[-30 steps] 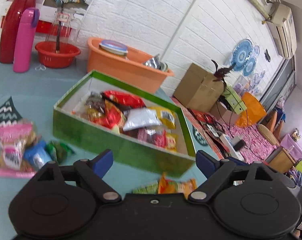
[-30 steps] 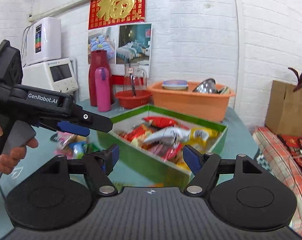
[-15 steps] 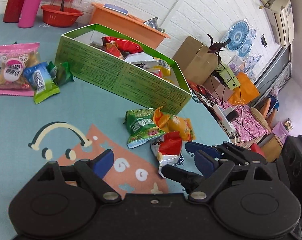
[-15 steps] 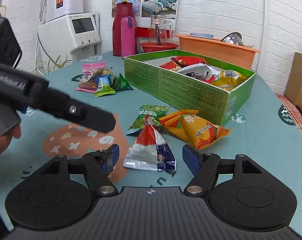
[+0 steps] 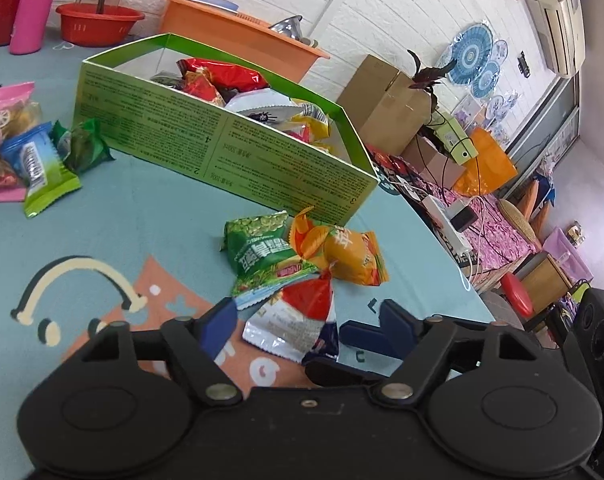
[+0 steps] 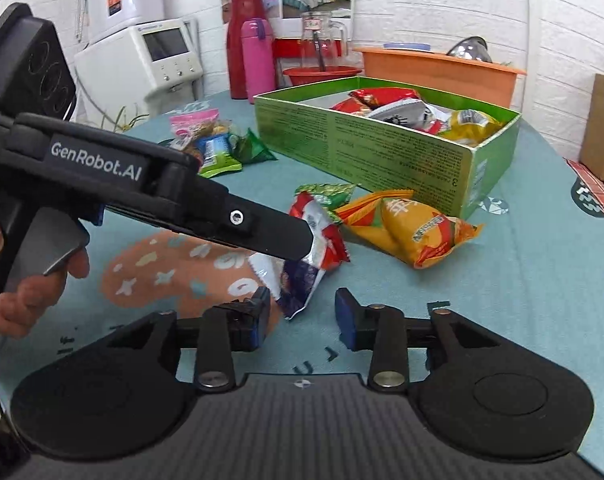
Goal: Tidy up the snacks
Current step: 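Grasp the small red-and-white wrapper with the left gripper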
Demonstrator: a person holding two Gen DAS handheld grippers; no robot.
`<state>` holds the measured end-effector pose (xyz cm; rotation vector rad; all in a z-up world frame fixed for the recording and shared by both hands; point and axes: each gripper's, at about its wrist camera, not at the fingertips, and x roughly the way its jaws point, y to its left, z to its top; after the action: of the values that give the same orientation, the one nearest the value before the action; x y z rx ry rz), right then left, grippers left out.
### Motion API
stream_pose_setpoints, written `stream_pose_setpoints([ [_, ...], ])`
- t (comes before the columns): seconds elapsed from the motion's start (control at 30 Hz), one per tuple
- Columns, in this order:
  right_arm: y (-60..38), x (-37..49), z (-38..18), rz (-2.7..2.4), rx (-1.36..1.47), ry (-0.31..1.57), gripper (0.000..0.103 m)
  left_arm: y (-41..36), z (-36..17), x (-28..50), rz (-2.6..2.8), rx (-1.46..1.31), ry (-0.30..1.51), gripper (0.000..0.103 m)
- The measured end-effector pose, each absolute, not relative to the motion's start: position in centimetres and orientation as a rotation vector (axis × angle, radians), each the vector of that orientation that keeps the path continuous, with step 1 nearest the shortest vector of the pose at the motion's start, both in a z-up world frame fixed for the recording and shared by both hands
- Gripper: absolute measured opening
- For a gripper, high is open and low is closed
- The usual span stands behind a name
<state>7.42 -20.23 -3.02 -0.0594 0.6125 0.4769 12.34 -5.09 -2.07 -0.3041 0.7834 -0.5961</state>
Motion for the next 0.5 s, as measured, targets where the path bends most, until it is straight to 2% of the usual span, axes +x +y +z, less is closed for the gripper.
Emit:
stream_pose_setpoints([
  [0.17, -20.2, 8.4, -3.1, 0.484, 0.000, 0.619, 0.068, -6.1, -2.5, 13.4, -0.595, -0.264, 0.800, 0.101],
  [0.2, -20.1, 8.5, -3.2, 0.481, 0.000, 0.615, 0.068, -6.2, -2.8, 13.6, -0.597, -0.255, 0.812, 0.094],
  [0.23, -20.0, 8.6, -3.2, 0.480, -0.002, 0.607, 0.065, -6.4, -3.1, 13.7, -0.613, -0.248, 0.822, 0.077],
  [0.27, -19.9, 8.6, -3.3, 0.476, -0.004, 0.603, 0.058, -6.5, -3.1, 13.6, -0.614, -0.245, 0.815, 0.079],
  [0.5, -20.4, 7.6, -1.6, 0.479, 0.006, 0.553, 0.052, -6.6, -0.3, 12.4, -0.635, -0.231, 0.732, 0.077],
])
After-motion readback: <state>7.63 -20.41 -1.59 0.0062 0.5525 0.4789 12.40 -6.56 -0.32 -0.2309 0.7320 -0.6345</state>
